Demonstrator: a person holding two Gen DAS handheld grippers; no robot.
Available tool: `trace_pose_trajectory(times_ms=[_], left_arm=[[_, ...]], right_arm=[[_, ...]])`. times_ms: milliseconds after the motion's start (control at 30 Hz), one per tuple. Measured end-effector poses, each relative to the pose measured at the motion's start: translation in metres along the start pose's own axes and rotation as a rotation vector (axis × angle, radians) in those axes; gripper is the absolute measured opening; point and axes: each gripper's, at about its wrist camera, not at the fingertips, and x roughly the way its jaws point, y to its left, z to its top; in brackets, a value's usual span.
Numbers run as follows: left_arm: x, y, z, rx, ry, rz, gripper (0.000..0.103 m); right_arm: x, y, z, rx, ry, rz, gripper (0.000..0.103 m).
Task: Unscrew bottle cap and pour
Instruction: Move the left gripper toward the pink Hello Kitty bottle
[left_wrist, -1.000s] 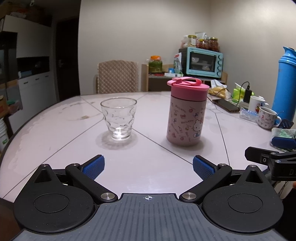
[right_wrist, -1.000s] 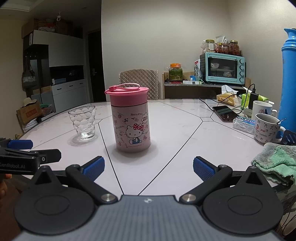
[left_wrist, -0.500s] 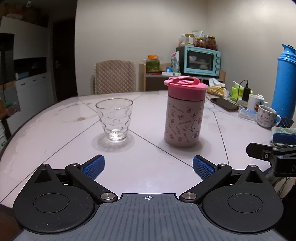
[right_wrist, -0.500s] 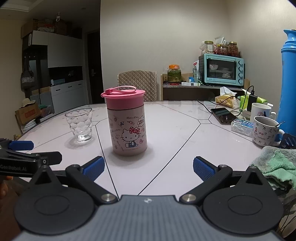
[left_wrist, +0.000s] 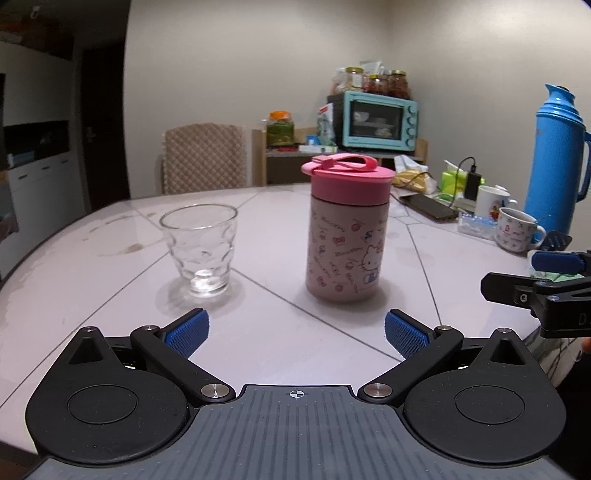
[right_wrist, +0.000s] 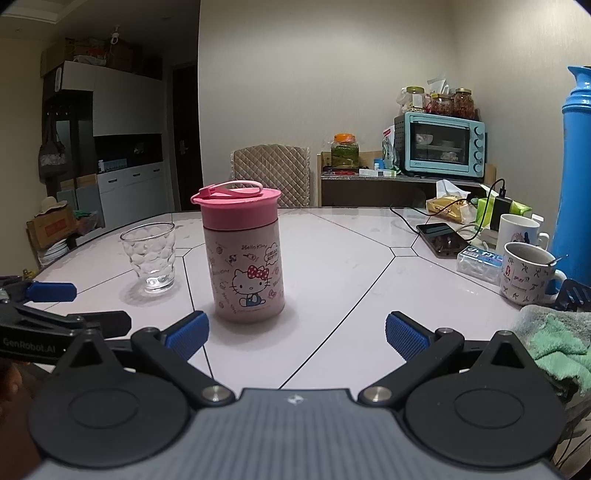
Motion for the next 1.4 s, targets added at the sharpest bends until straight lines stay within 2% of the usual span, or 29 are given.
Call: trace_pose_trajectory(times_ms=[967,1400], left_arm=[[0.055,-0.018,0.014,0.088,0.004,-0.114,0.103],[0.075,-0.020,0.021,0.129,-0.016,-0.180,0.103]], right_arm=[[0.037,-0.018,0.022,-0.024,0.012,0.014,0.103],[0.048,-0.027,0.035,-0.050,-0.018,0.082,0.103]])
